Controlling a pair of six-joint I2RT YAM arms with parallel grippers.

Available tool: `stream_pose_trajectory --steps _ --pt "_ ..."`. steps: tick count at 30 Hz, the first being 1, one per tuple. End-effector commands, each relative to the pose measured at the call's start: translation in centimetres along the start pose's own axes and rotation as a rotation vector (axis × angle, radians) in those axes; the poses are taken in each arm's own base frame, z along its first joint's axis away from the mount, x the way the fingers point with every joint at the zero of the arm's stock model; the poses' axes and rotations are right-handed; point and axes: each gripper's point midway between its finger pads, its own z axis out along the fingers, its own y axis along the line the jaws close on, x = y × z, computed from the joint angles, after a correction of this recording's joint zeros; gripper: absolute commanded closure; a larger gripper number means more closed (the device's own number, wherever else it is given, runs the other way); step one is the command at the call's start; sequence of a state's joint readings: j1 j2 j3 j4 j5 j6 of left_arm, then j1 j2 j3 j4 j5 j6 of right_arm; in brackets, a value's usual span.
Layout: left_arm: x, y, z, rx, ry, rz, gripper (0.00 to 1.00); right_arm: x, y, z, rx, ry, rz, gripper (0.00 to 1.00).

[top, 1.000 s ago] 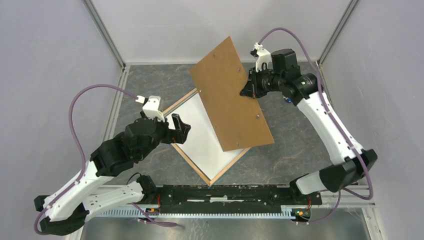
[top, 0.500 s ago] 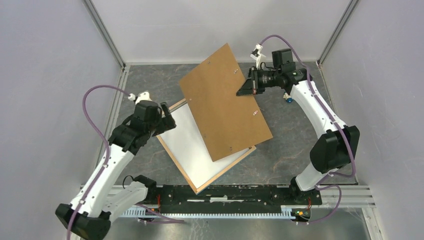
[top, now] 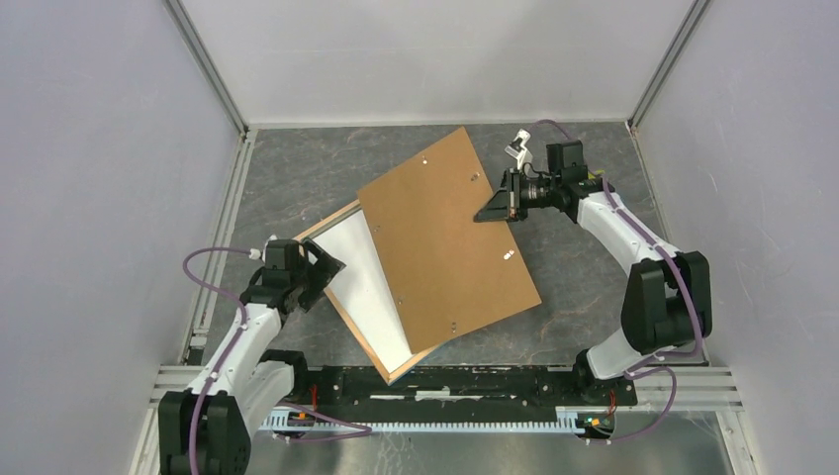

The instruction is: Put the photo into the frame

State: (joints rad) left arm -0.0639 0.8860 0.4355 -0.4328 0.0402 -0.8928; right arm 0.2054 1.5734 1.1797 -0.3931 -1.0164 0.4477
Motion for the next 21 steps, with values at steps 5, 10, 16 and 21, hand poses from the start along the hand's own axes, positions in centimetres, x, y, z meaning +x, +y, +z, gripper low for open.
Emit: stream_pose_trajectory --steps 5,10,16,21 --pt "-3.9 -5.0 2.6 0.196 -0.135 -0.057 0.00 -0.4 3.7 -1.5 -0.182 -0.080 -0.072 1.00" --pt "-4.5 -6.9 4.4 0.217 -0.093 0.035 0.00 -0.1 2.5 -1.1 -0.155 -0.077 -0.047 1.00" --pt "-4.7 -8.3 5.5 0.277 -0.108 0.006 0.00 1.0 -0.8 -0.2 -0.058 -0.069 -0.006 1.00" --pt "-4.2 -8.4 6.5 0.289 -0.088 0.040 0.00 1.8 -3.0 0.4 0.007 -0.055 0.014 1.00"
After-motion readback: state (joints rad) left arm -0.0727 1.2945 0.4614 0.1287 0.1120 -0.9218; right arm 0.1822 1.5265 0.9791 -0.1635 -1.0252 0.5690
